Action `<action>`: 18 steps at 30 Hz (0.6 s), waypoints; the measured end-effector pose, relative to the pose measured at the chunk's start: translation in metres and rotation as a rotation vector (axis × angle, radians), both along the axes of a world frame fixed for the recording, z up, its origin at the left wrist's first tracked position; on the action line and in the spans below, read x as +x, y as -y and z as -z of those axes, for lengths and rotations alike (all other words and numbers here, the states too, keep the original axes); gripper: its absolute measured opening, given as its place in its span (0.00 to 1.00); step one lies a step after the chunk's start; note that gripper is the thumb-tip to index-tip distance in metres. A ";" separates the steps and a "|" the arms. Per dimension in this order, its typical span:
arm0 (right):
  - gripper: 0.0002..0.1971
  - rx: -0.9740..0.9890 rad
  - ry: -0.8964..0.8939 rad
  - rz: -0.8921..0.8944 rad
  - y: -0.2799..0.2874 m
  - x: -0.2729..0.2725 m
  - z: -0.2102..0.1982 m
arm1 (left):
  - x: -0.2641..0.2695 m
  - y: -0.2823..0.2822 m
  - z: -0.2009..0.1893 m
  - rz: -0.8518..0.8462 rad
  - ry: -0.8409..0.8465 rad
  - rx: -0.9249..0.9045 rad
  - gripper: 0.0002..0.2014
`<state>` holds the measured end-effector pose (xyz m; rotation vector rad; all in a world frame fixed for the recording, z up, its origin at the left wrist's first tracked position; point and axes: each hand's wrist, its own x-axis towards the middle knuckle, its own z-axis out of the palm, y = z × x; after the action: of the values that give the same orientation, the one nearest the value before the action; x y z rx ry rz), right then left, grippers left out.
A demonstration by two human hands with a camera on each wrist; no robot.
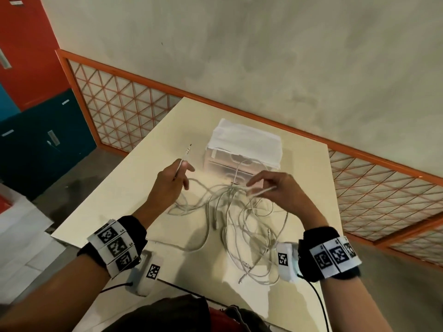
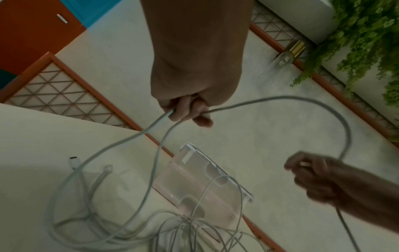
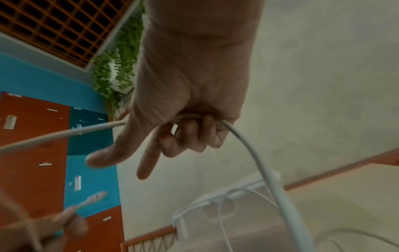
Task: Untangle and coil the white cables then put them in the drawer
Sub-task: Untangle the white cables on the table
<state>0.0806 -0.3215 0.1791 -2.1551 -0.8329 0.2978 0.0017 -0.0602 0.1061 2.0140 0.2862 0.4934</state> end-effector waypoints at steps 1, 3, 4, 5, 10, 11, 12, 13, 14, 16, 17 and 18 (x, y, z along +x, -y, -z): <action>0.13 -0.054 -0.060 0.004 0.005 -0.001 0.010 | -0.002 -0.003 0.000 -0.010 -0.012 0.014 0.18; 0.18 -0.211 -0.186 -0.013 0.015 -0.005 0.028 | -0.008 -0.012 0.003 0.004 -0.063 0.069 0.19; 0.19 -0.320 -0.245 -0.046 0.019 -0.009 0.039 | -0.015 -0.017 0.007 0.035 -0.104 0.089 0.19; 0.21 -0.440 -0.297 -0.083 0.024 -0.012 0.049 | -0.020 -0.024 0.010 0.072 -0.150 0.099 0.18; 0.36 -0.835 -0.511 -0.260 0.015 -0.024 0.080 | -0.053 -0.046 0.023 0.137 -0.395 0.129 0.16; 0.38 -0.885 -0.533 -0.313 0.007 -0.026 0.082 | -0.060 -0.048 0.024 0.129 -0.422 0.154 0.17; 0.38 -0.904 -0.549 -0.352 -0.001 -0.027 0.082 | -0.064 -0.050 0.023 0.124 -0.435 0.191 0.17; 0.35 -0.887 -0.559 -0.385 -0.010 -0.027 0.081 | -0.067 -0.051 0.022 0.112 -0.436 0.237 0.17; 0.32 -0.836 -0.556 -0.406 -0.020 -0.028 0.081 | -0.072 -0.054 0.022 0.089 -0.428 0.274 0.17; 0.25 -0.691 -0.499 -0.370 -0.044 -0.030 0.080 | -0.078 -0.058 0.018 0.026 -0.397 0.310 0.18; 0.22 -0.626 -0.447 -0.326 -0.056 -0.032 0.083 | -0.080 -0.059 0.016 0.003 -0.387 0.313 0.18; 0.20 -0.572 -0.389 -0.293 -0.068 -0.035 0.088 | -0.082 -0.061 0.015 -0.011 -0.395 0.313 0.18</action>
<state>0.0458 -0.2531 0.0915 -2.3557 -0.9039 1.1866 -0.0803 0.0006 0.0910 2.4138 0.4844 0.1455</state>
